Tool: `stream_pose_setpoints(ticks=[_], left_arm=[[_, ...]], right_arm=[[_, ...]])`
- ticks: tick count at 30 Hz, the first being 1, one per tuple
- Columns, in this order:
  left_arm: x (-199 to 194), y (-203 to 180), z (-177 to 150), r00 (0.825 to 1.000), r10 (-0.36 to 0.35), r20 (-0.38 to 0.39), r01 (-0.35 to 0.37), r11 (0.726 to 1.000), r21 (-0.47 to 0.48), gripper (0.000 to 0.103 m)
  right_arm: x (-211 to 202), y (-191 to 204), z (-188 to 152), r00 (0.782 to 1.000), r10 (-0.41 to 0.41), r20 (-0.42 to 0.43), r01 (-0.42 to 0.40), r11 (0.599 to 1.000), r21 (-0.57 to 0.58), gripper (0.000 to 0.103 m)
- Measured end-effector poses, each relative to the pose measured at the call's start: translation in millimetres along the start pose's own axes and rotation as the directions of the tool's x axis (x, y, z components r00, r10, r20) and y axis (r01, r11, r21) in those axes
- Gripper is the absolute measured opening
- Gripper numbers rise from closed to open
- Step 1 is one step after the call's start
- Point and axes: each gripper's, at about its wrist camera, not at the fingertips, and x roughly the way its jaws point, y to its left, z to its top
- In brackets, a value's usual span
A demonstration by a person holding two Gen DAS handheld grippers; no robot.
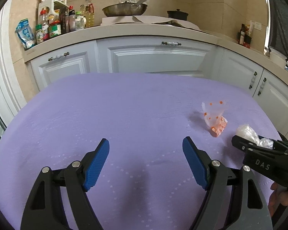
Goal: Collect trash
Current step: 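Grasp the clear plastic bag with the right tool while the left tool grasps the orange-printed bag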
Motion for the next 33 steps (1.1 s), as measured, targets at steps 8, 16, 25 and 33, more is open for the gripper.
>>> stream_pose_setpoints(ticks=[8,16,25,33], left_arm=[[6,-26,4,0.999,-0.041,-0.014,0.041,0.999,0.033,0.076],[21,-63,13,0.996,-0.079,-0.036,0.081,0.993,0.08,0.076],[52,-97,25,0.993,-0.086,-0.086,0.095,0.99,0.106,0.076],[80,-105,32,0.98,-0.096,-0.172,0.108,0.992,0.063,0.063]], right_arm=[[-13,-18,3,0.998,-0.021,0.061,0.02,1.0,0.016,0.054],[-25,-53,4,0.992,-0.072,0.103,0.068,0.997,0.04,0.054],[-32,-86,4,0.989,-0.078,0.124,0.07,0.995,0.067,0.054],[-28,-100,8,0.992,-0.052,0.118,0.043,0.996,0.079,0.054]])
